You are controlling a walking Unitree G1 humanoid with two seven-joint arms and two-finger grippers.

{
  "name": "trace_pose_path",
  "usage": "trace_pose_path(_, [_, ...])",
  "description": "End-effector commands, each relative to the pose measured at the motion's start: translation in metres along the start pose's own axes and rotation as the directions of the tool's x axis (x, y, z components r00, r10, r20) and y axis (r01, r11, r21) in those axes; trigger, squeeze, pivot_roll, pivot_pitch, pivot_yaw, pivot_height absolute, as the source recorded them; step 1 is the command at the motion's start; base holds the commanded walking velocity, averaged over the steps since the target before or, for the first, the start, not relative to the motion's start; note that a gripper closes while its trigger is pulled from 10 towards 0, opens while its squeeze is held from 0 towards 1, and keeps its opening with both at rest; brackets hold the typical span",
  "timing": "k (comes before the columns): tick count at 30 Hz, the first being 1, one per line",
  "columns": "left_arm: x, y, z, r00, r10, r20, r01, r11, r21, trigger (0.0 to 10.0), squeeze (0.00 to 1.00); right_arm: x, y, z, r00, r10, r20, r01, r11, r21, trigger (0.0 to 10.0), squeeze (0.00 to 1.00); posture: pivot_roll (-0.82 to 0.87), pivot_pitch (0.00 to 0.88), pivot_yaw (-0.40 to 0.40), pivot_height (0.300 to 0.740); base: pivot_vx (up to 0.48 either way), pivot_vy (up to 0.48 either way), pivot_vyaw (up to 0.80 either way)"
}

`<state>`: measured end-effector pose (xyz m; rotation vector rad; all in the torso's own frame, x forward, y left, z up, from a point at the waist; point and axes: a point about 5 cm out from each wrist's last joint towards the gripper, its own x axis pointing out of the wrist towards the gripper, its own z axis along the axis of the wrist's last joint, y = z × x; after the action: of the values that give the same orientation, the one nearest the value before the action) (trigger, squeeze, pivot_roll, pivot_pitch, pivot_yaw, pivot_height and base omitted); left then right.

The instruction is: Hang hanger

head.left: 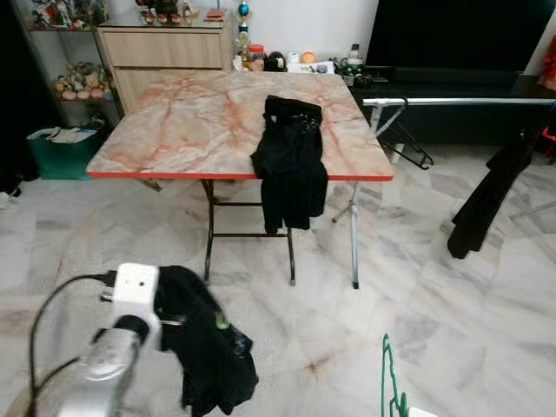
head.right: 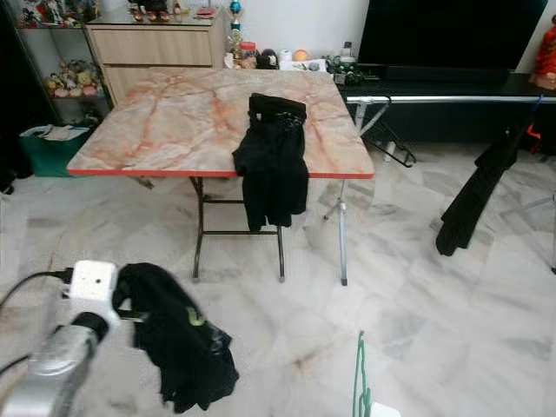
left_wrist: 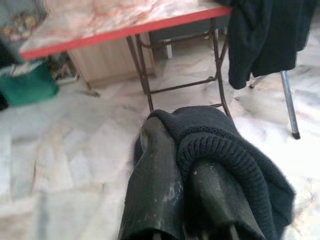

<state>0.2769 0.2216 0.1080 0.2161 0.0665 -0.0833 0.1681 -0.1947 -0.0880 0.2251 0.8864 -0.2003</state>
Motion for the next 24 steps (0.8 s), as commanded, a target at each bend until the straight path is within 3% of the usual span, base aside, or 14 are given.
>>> trace_pose_path(1, [0.000,-0.008,0.006,0.997,-0.066,0.036,0.064,0.996,0.057,10.0,0.00,0.000,-0.003,0.000,1.000,-0.005,0.000,0.005,1.000,-0.003,10.0,0.00,0.16,0.000,-0.002,0.740,0.000,0.000,0.00])
trace_pose_path(2, [-0.002,-0.008,0.004,0.994,-0.107,0.033,0.103,0.989,0.110,10.0,0.00,0.000,-0.003,0.000,1.000,-0.004,0.001,0.004,1.000,-0.005,10.0,0.00,0.16,0.000,-0.004,0.740,0.000,0.000,0.00])
trace_pose_path(5, [-0.005,-0.009,0.001,0.989,-0.147,0.028,0.141,0.977,0.160,10.0,0.00,0.000,-0.003,0.001,1.000,-0.002,0.001,0.002,1.000,-0.009,10.0,0.00,0.16,0.000,-0.004,0.740,0.000,0.000,0.00])
trace_pose_path(9, [-0.008,-0.009,0.002,0.982,-0.184,0.037,0.176,0.970,0.168,10.0,0.00,0.000,-0.003,0.001,1.000,-0.002,0.002,0.002,1.000,-0.012,10.0,0.00,0.16,0.000,-0.007,0.740,0.000,0.000,0.00])
trace_pose_path(18, [-0.011,-0.015,-0.003,0.992,-0.119,0.043,0.117,0.992,0.044,10.0,0.00,-0.001,-0.004,0.000,1.000,-0.004,-0.001,0.004,1.000,-0.013,10.0,0.00,0.15,0.000,-0.004,0.740,0.000,0.000,0.00])
trace_pose_path(24, [-0.012,0.002,-0.003,0.997,-0.070,0.041,0.068,0.997,0.040,10.0,0.00,-0.001,-0.005,0.000,1.000,-0.009,0.000,0.009,1.000,-0.010,10.0,0.00,0.15,0.000,-0.006,0.740,0.000,0.000,0.00])
